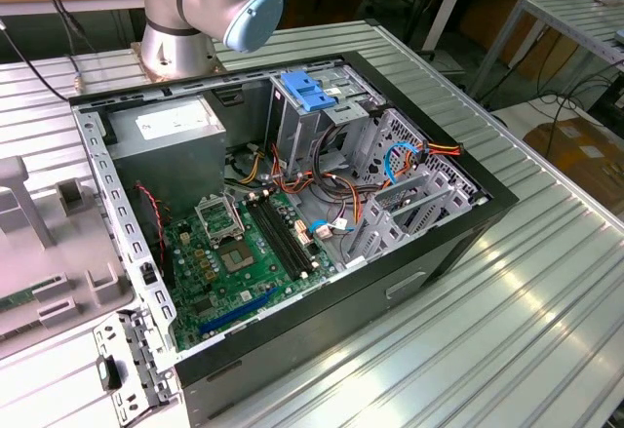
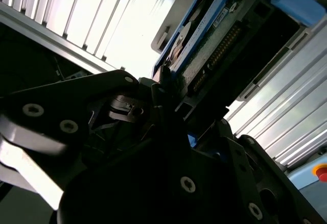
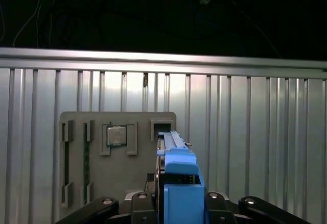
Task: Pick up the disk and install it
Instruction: 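Pick up the disk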
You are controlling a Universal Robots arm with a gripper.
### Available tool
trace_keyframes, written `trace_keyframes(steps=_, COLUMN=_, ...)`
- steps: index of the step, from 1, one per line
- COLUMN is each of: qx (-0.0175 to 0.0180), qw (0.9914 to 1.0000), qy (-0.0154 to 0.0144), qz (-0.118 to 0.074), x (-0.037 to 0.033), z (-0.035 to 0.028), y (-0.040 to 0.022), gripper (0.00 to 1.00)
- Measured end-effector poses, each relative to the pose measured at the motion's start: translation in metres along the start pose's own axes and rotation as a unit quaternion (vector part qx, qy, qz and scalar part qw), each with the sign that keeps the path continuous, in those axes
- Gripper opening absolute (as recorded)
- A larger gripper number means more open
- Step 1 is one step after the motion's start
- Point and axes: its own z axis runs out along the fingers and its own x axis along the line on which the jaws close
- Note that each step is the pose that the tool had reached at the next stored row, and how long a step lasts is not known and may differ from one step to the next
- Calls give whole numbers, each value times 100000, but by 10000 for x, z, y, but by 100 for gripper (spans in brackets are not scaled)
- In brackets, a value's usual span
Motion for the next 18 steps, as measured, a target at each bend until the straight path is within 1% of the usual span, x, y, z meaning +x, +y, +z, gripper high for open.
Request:
trace_keyframes(steps=6, qx=4, qw=100000, qy=-2, qz=-3, x=-8, z=-32, y=1, gripper=36)
trace_keyframes(steps=9, qx=-5, qw=100000, qy=3, qz=-1, x=-11, z=-60, y=2, gripper=36)
trace_keyframes(steps=11, qx=-5, qw=100000, qy=2, qz=-1, x=-16, z=-95, y=4, gripper=36)
trace_keyframes(steps=18, qx=-7, qw=100000, qy=4, qz=-3, x=-28, z=-145, y=5, gripper=36)
